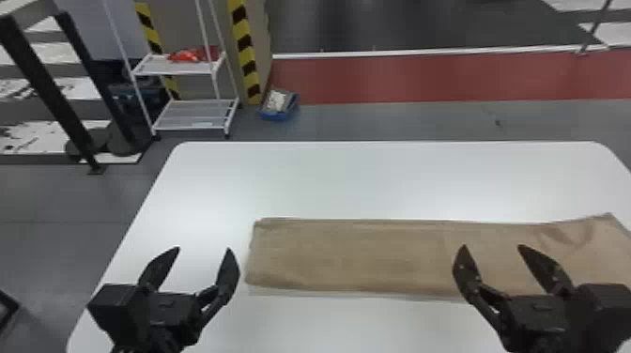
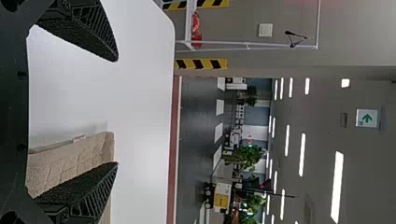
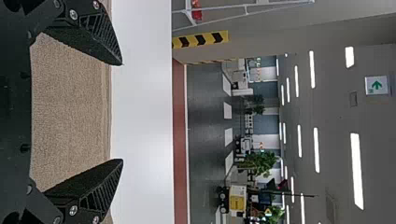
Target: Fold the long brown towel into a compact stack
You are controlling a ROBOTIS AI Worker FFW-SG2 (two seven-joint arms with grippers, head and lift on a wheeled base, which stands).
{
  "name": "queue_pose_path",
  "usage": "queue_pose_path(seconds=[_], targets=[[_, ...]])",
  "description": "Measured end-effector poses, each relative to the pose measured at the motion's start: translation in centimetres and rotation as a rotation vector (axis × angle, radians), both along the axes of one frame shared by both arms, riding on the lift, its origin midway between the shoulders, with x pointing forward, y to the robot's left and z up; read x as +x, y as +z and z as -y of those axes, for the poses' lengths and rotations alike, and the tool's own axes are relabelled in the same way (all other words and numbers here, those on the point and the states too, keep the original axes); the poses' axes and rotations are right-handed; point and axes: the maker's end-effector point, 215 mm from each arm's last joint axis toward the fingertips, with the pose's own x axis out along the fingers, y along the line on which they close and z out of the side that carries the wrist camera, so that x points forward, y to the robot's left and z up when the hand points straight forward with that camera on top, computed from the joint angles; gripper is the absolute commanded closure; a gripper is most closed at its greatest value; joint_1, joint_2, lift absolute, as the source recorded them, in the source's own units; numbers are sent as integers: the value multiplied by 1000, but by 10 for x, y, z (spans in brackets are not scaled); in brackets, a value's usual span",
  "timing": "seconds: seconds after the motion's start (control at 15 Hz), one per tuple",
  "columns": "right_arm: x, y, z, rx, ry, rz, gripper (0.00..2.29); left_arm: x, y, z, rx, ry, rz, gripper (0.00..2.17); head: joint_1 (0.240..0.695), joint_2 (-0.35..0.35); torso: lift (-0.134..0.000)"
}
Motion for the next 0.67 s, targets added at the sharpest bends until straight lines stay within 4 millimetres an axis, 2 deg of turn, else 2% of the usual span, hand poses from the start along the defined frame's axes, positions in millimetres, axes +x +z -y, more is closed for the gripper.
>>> queue_pose_path(seconds=[0.67], targets=[[1,-4,-1,1,2,-11,157,1,-4,1,-3,3,-7,80,695,94,-92]])
